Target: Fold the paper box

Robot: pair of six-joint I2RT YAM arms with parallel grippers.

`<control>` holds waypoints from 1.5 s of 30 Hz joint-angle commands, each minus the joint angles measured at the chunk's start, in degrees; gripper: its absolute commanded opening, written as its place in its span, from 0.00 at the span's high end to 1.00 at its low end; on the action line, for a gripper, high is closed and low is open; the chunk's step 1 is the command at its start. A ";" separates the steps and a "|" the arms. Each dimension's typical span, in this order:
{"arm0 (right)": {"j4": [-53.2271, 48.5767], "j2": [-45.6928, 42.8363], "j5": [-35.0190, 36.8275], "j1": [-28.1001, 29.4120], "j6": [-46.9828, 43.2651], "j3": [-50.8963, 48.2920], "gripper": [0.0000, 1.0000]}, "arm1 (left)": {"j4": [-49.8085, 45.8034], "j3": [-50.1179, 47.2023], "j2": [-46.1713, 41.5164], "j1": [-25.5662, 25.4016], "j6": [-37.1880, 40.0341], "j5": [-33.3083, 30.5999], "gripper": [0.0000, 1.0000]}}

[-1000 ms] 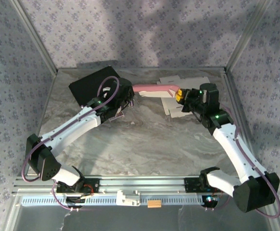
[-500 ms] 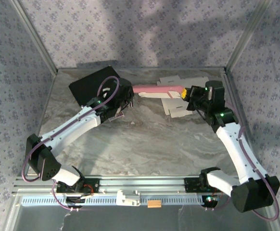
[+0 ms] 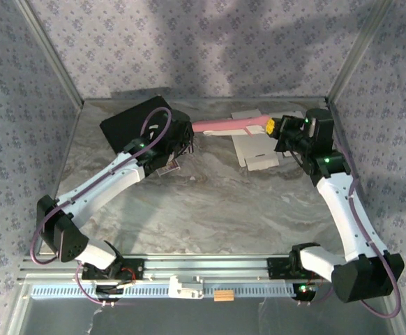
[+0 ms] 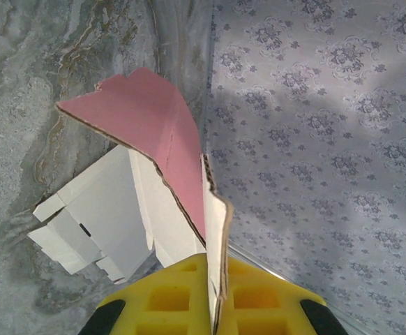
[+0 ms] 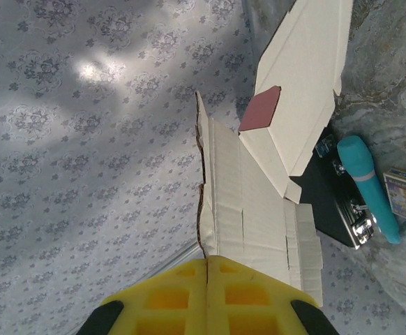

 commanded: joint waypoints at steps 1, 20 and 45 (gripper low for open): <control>1.84 0.92 4.01 -1.34 -0.81 1.76 1.00 | -2.38 2.58 -0.25 0.37 -7.47 1.33 1.00; -0.48 0.71 10.04 -0.39 -0.28 2.58 1.00 | -4.31 5.73 1.30 -1.56 -10.97 2.03 1.00; -11.15 -2.77 13.94 0.81 -7.24 5.88 0.46 | -3.47 8.59 3.40 -2.56 -13.05 -1.72 1.00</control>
